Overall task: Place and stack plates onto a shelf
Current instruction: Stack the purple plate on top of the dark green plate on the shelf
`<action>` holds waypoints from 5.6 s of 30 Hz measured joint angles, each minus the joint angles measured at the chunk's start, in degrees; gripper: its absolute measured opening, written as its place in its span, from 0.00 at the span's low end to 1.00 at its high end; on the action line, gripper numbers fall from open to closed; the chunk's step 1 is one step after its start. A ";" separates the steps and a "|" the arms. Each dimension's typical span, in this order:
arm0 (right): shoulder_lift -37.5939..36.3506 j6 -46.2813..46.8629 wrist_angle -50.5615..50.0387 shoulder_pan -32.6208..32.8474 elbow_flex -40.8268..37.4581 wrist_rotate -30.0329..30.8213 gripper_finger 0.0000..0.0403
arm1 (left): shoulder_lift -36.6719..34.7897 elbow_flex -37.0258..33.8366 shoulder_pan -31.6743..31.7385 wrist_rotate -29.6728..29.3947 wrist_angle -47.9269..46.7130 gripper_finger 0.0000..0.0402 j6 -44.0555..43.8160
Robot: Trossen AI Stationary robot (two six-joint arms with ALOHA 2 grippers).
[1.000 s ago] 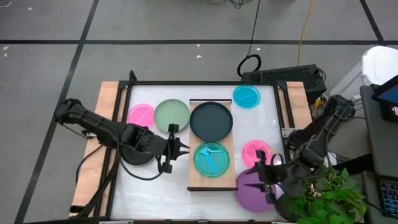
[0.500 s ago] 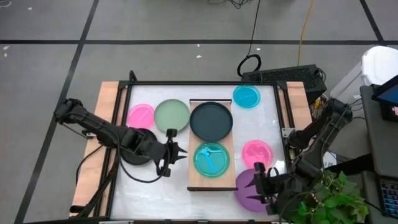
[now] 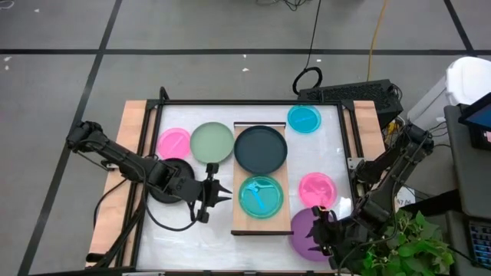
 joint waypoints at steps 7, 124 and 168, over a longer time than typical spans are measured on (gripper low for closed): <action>0.39 3.88 -6.03 -0.76 0.02 -5.55 0.40 | 0.00 0.00 0.30 -0.05 3.34 0.20 1.05; -19.96 17.38 -38.99 -12.75 -1.69 -1.75 0.00 | 0.07 0.00 1.73 0.04 3.87 0.20 1.55; -13.11 -20.61 -0.14 -58.54 5.53 -6.12 0.00 | 0.07 0.00 1.59 0.00 3.83 0.20 3.40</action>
